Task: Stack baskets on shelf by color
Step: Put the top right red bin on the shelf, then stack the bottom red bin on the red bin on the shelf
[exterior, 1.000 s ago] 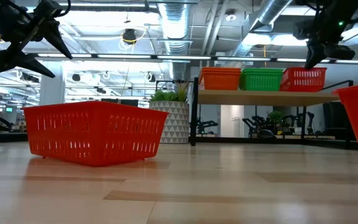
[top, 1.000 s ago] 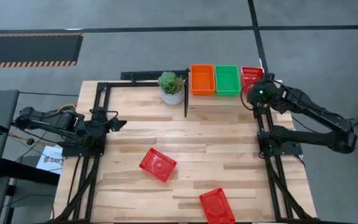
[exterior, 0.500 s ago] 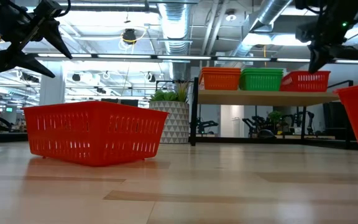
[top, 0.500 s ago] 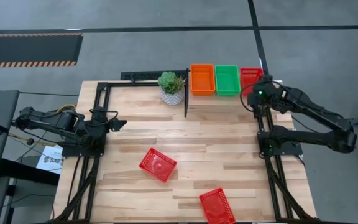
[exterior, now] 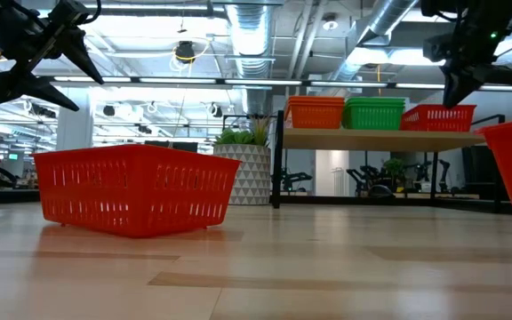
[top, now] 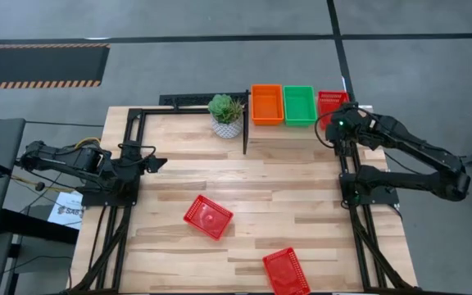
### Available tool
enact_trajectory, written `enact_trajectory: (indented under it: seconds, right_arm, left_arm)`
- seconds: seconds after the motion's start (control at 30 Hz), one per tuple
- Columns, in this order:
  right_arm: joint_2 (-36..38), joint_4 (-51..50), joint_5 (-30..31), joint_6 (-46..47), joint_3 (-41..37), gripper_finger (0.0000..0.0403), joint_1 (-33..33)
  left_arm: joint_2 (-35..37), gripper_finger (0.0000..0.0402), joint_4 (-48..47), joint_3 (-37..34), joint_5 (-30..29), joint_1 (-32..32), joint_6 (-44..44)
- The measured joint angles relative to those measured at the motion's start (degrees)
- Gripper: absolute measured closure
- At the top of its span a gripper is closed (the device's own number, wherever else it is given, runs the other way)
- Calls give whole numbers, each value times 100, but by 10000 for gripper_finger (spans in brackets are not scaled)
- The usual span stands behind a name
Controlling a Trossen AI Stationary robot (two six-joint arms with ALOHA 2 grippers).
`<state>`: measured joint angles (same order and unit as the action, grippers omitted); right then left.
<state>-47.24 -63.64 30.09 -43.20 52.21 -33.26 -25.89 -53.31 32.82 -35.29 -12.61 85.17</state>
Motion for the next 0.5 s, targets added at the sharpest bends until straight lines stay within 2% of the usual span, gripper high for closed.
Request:
enact_trajectory:
  seconds: [0.3,0.5]
  right_arm:
    - [0,184,-11,-17,0,301,-2]
    - [44,190,-11,242,194,254,0]
  left_arm:
    - [0,128,-18,0,-7,-1,-2]
    - [0,128,-38,0,-9,-1,-4]
